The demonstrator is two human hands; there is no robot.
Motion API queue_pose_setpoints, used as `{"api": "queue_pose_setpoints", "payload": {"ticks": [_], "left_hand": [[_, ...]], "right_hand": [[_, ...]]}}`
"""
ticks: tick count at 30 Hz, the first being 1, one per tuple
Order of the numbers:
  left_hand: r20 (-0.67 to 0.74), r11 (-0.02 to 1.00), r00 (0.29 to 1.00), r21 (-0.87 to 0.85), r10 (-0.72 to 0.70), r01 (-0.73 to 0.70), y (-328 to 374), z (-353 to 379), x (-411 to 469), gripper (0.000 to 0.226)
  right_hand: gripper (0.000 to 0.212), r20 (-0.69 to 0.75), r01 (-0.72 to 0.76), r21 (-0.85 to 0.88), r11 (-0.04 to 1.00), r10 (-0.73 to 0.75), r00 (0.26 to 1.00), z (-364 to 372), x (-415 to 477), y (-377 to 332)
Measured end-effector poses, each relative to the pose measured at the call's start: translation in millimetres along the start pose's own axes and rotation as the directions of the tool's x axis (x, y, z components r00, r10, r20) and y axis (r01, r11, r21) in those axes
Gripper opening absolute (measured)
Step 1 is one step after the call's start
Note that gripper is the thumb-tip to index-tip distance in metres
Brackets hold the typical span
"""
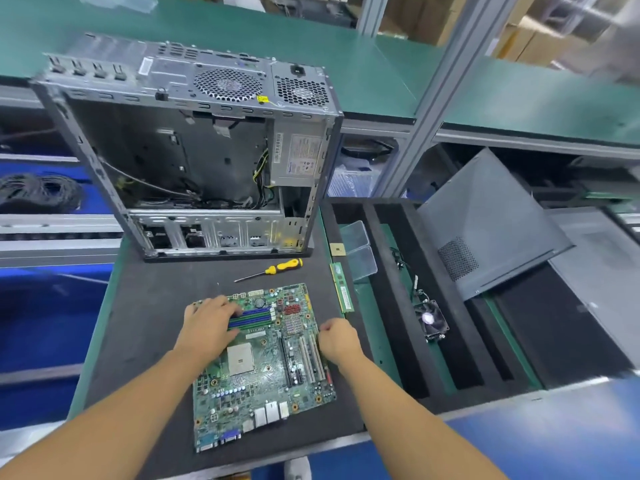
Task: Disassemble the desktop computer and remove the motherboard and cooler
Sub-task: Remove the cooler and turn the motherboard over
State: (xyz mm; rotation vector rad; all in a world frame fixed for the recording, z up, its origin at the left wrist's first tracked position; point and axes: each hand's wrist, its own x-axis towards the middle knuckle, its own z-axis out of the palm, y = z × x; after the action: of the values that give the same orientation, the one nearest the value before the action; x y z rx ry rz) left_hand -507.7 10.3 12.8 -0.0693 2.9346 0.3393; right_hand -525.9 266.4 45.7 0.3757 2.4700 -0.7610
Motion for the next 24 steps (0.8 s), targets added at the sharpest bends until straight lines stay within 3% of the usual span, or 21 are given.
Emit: {"api": "queue_pose_setpoints", "payload": {"ticks": [7,9,11,13,18,24], "left_hand": [[-0.047,0.999,0.998,-0.020,-0.035,0.034,-1.3,7.2,-5.5,0.037],[-0.043,0.998,0.998,-0.049,-0.051,0.049,-0.8,6.6,-6.1,0.035],[-0.046,0.998,0.998,-0.054,-0.047,0.045,-0.9,3.9,-5.4,0.034],[-0.050,0.997,0.998,-0.063,-0.036,0.033,-3.2,1.3,-5.6,0.034],[-0.066,0.992,0.998,-0.128,-0.016,0.008,-11.7,0.0,-9.6,0.032],[-0.073,0.991,0.997,-0.135,-0.006,-0.004,-12.0,-5.7,-11.2,0.033]], "right_hand": [[0.032,0.062,-0.119,0.250,0.961,0.107,0.992,-2.3,2.6,-6.6],[0.031,0.138,-0.094,0.115,0.989,0.078,0.987,-3.1,7.9,-2.5],[0.031,0.128,-0.222,0.441,0.870,0.184,0.975,-6.3,12.5,-4.6],[0.031,0.195,-0.223,0.350,0.910,0.161,0.967,-11.5,13.3,-3.8],[0.032,0.269,-0.160,0.342,0.926,0.067,0.961,-23.8,14.5,-5.1],[0.010,0.267,-0.138,0.376,0.916,0.036,0.963,-33.9,-0.3,-18.0]]}}
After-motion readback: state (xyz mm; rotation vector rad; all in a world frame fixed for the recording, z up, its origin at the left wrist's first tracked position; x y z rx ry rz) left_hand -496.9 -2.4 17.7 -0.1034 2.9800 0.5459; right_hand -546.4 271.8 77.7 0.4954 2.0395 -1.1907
